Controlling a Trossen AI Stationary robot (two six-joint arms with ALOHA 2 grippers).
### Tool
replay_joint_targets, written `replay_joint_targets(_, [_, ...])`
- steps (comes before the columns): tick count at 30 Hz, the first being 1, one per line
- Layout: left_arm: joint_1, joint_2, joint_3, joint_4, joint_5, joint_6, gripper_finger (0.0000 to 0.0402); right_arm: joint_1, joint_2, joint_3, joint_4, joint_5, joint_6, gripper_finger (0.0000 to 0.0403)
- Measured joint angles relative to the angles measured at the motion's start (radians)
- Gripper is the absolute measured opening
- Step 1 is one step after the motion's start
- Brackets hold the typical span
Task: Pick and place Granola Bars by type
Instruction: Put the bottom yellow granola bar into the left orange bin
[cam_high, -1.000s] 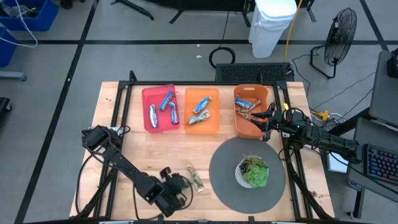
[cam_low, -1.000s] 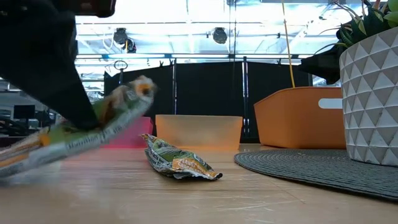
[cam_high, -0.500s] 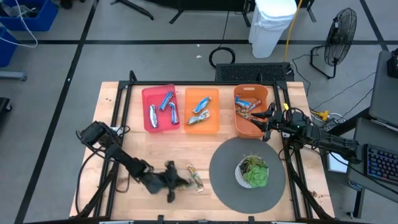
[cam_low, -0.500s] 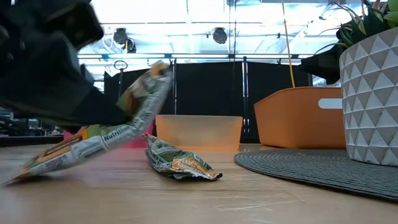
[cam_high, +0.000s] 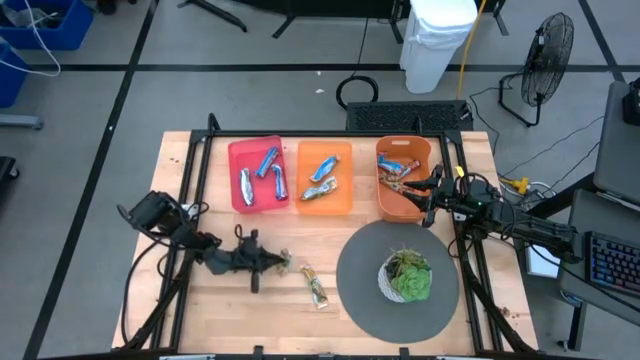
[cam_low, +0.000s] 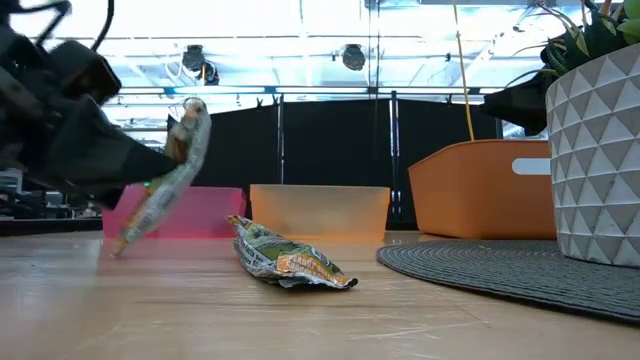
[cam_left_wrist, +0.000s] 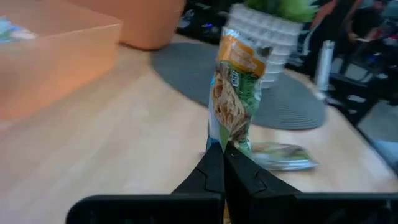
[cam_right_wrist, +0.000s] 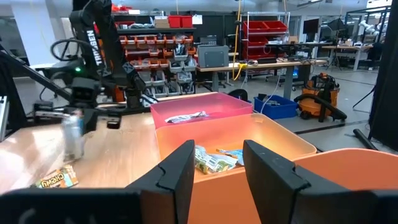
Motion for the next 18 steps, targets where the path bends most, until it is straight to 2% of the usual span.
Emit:
replay_joint_targets(4, [0.091, 0.000, -0.029, 0.014, 0.080, -0.026, 0.0000, 0.000, 0.000, 0.000, 0.000, 0.000, 0.000, 0.0128])
replay_joint_targets(11, [0.294, 0.000, -0.028, 0.018, 0.350, 0.066, 0.0000, 0.000, 0.000, 0.000, 0.000, 0.000, 0.000, 0.0128])
replay_joint_targets(18, [0.446, 0.000, -0.028, 0.031, 0.485, 0.134, 0.0000, 0.000, 0.000, 0.000, 0.000, 0.000, 0.000, 0.0128])
